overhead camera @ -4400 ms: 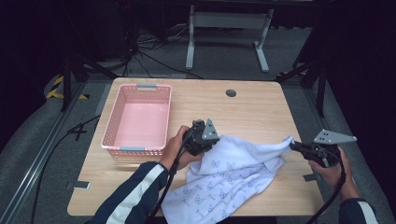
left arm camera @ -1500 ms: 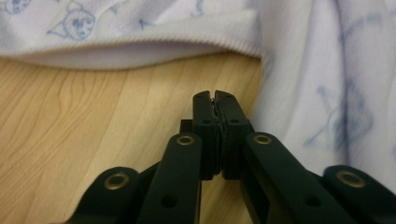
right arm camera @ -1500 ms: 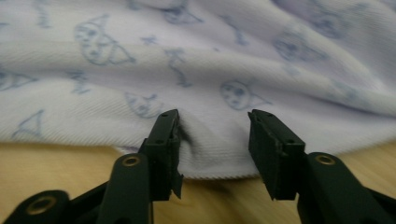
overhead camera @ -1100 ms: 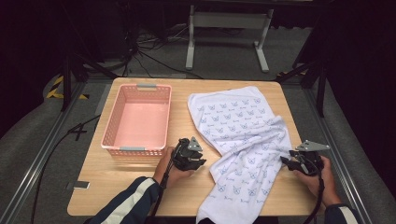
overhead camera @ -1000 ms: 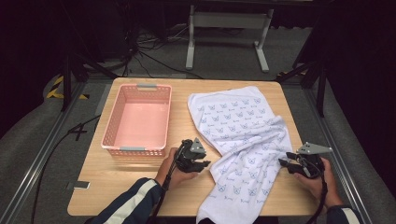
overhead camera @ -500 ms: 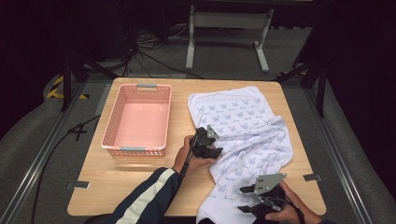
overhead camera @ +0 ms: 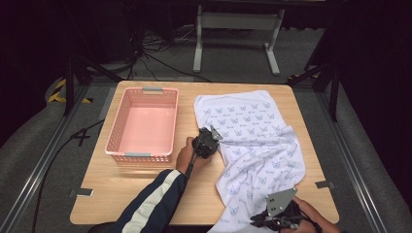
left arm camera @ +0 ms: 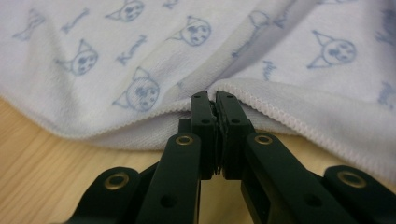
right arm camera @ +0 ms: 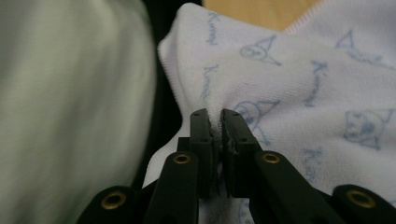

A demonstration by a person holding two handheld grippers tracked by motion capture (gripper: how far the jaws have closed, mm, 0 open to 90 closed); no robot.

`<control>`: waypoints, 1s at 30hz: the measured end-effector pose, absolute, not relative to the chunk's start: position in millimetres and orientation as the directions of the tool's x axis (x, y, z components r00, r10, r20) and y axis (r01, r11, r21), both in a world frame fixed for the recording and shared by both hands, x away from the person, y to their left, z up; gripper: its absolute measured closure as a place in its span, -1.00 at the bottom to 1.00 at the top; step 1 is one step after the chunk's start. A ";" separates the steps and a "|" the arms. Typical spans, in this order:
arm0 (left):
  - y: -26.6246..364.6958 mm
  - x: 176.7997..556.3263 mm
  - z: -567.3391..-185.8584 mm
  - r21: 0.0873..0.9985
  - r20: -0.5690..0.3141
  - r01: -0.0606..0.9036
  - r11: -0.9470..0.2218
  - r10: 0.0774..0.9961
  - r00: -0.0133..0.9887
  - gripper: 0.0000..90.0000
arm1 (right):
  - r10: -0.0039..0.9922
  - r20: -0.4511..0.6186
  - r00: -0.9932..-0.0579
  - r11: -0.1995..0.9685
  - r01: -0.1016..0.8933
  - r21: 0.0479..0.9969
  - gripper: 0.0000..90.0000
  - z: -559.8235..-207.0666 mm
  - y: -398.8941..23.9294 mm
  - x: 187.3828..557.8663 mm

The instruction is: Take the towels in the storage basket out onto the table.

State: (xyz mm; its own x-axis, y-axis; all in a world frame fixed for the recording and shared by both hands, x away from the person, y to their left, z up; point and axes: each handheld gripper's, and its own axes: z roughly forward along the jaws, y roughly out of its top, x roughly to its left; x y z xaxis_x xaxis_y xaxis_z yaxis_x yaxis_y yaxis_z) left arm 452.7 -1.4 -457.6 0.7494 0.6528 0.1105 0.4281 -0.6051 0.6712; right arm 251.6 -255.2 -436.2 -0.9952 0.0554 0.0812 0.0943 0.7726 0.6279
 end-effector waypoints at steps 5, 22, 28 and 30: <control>5.9 460.4 -453.0 0.654 0.115 0.490 -0.576 0.716 0.688 0.93 | -0.091 0.125 -0.988 0.792 0.004 0.610 0.73 -427.5 -254.9 229.7; -5.6 343.3 -445.8 0.675 0.032 0.209 -0.708 0.311 0.950 0.40 | 0.805 -0.082 -0.588 0.473 0.552 0.686 0.05 -428.1 -374.3 318.0; 3.7 348.2 -459.5 0.644 0.003 0.232 -0.729 0.305 0.952 0.62 | 0.811 -0.127 -0.571 0.515 0.593 0.619 0.01 -443.0 -373.9 321.5; 8.2 348.5 -456.5 0.615 0.029 0.220 -0.757 0.300 0.954 0.68 | 0.819 -0.130 -0.559 0.508 0.601 0.617 -0.02 -446.6 -377.5 321.8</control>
State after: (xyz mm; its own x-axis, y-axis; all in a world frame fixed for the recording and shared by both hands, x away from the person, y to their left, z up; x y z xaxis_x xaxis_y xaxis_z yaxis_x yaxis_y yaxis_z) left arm 348.5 8.2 -456.5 0.9536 0.2997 0.0287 0.2195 -0.7574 0.6150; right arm 321.8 -377.5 -446.6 -0.5590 0.8189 -0.1297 0.6013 0.5081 0.6166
